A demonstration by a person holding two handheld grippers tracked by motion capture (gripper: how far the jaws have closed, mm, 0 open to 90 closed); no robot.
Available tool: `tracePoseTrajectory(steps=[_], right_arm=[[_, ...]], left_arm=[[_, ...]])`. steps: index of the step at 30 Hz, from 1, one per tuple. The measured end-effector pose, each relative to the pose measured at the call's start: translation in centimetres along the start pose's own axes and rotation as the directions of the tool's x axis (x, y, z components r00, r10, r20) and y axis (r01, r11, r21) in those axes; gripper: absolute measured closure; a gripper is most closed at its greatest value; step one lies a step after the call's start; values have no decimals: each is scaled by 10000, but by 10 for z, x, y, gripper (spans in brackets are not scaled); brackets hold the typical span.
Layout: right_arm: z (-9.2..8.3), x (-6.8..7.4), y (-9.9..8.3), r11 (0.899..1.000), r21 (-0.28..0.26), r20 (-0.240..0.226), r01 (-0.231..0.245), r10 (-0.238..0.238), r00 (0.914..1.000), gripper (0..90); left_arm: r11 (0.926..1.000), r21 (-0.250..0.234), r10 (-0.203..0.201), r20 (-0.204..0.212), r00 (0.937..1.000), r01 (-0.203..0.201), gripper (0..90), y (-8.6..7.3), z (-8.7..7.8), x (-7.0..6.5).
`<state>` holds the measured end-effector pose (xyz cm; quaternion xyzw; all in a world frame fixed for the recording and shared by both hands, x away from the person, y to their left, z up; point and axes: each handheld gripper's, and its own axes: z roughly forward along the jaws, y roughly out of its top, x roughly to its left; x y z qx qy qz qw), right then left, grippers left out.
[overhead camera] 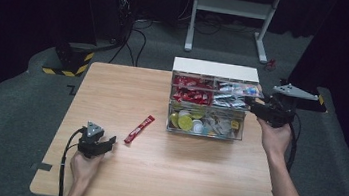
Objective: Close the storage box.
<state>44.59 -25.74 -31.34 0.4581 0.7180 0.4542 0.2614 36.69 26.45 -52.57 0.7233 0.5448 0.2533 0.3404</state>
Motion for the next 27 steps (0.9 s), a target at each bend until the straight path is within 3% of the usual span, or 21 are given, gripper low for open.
tracePoseTrajectory(steps=[5,9,27], right_arm=[[-3,0,-3,9999,-98,-68,20,-21,10000,446],[-4,2,-5,9998,-58,16,164,-164,9999,448],[-10,3,-22,9992,148,-16,384,-384,9993,447]], left_arm=[[9998,152,92,-237,9997,-88,401,0,2,-1],[9998,214,-45,-104,9999,47,380,0,3,0],[9996,267,112,-6,9999,-111,324,1,5,-1]])
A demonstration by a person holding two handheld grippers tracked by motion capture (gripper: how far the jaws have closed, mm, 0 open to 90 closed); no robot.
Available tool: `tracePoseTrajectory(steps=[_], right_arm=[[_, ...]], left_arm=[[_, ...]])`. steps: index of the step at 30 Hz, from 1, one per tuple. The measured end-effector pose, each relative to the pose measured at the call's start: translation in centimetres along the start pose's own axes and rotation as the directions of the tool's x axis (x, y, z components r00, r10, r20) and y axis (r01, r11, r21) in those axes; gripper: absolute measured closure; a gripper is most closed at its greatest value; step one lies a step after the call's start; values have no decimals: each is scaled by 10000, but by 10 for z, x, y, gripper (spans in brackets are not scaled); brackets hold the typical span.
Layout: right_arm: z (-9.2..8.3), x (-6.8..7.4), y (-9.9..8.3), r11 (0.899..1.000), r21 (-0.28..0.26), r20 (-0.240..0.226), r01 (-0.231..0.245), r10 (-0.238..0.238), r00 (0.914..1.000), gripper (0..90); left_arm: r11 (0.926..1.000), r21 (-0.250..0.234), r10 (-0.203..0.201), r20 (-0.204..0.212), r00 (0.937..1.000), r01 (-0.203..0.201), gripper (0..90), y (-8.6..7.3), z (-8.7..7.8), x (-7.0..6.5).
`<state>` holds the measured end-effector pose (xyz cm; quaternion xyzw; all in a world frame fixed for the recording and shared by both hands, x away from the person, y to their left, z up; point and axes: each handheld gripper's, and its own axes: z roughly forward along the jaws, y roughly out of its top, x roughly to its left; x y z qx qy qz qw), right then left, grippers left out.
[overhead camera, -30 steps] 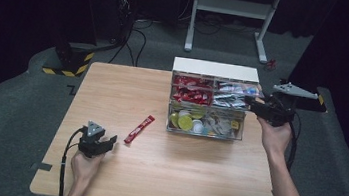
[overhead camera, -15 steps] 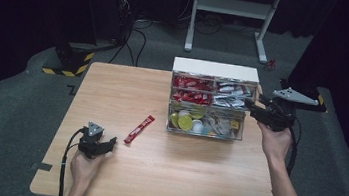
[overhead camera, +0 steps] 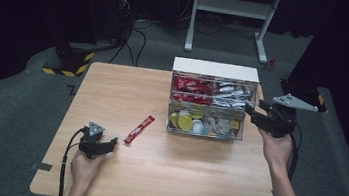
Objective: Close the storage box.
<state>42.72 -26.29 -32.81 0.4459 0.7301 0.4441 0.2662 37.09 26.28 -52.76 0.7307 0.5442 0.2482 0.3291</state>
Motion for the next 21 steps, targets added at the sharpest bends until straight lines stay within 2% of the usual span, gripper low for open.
tracePoseTrajectory(steps=[8,12,18,21], right_arm=[[1,-1,-9,9999,169,-59,-18,19,10000,444],[-4,-4,-15,9999,-79,-163,-151,150,9998,443],[-9,-8,-27,9995,-182,-164,-259,256,9995,443],[-9,-9,-34,9996,-156,26,-233,234,9997,443]], left_arm=[[10000,-33,-65,20,10000,65,316,0,0,-1],[10000,-33,-66,19,10000,66,316,0,0,-1],[10000,-36,-69,19,10000,69,316,0,0,-1],[10000,-33,-66,22,10000,66,316,0,0,-1]])
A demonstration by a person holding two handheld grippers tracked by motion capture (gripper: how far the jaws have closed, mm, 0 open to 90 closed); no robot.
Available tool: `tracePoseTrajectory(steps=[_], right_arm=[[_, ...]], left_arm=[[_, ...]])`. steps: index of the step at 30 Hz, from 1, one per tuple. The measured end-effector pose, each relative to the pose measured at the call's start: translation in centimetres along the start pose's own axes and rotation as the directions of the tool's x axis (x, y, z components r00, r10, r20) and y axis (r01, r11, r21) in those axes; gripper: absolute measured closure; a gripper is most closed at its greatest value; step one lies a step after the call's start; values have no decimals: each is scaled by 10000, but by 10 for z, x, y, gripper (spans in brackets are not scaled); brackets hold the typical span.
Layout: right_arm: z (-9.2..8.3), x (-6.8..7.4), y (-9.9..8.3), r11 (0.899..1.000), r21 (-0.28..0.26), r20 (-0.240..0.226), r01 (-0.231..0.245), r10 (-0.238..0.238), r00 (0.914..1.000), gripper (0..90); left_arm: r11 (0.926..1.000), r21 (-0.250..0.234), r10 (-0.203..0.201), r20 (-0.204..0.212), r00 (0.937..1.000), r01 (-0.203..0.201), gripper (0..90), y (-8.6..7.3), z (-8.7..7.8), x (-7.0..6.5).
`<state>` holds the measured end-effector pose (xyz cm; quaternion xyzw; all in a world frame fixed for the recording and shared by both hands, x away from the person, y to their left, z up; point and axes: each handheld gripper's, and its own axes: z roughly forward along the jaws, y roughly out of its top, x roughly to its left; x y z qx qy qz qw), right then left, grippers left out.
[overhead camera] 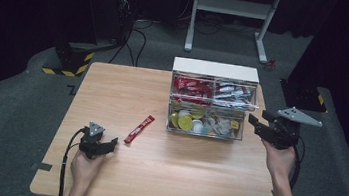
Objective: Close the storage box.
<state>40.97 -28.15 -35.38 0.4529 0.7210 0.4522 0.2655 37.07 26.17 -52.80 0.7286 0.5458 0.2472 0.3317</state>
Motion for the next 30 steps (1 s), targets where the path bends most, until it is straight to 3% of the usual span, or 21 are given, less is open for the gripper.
tracePoseTrajectory(steps=[14,25,30], right_arm=[[-8,2,-31,9999,-121,14,-2,3,10000,469],[-7,-2,-54,9991,-46,-551,-418,415,9976,490],[-6,-2,-64,9984,26,-584,-569,570,9967,490]], left_arm=[[10000,0,-5,-8,10000,5,315,0,0,0],[10000,10,-12,-1,10000,12,314,0,0,0],[10000,10,-9,-1,10000,9,313,0,0,0]])
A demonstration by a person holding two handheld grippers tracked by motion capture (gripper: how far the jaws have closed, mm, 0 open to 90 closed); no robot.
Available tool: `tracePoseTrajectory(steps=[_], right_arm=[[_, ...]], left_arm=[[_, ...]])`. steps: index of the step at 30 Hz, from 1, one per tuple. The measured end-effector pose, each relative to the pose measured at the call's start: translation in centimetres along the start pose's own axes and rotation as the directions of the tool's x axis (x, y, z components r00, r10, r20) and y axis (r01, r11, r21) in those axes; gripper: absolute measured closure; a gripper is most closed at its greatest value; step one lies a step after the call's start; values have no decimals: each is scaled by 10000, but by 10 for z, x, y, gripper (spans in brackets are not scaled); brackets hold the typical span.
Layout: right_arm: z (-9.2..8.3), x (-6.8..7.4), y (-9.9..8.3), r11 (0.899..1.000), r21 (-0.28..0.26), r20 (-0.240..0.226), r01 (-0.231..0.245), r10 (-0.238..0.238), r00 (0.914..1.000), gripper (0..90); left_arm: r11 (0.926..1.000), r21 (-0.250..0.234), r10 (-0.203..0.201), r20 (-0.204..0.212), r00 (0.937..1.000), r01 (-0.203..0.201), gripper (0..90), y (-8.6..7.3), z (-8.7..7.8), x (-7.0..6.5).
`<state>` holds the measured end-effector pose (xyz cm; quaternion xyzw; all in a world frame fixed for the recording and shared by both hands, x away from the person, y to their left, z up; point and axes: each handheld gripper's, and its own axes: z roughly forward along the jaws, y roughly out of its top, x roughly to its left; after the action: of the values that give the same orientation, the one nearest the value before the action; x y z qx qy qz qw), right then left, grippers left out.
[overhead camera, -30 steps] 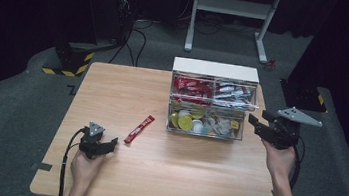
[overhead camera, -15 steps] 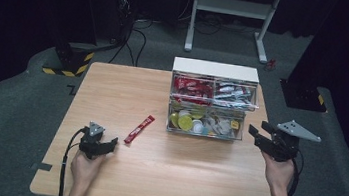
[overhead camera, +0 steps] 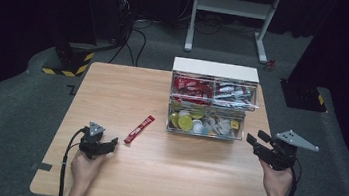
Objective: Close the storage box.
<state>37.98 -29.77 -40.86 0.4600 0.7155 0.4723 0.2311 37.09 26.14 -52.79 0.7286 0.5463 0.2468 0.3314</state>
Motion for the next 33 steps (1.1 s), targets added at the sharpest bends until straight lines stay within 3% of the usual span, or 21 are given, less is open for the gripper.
tracePoseTrajectory(steps=[26,33], right_arm=[[13,-5,-47,9965,399,-34,-728,730,9973,456],[22,-3,-54,9972,491,363,-573,555,9978,417]], left_arm=[[10000,31,5,4,10000,-5,310,0,0,0],[10000,26,46,12,10000,-46,308,0,0,0]])
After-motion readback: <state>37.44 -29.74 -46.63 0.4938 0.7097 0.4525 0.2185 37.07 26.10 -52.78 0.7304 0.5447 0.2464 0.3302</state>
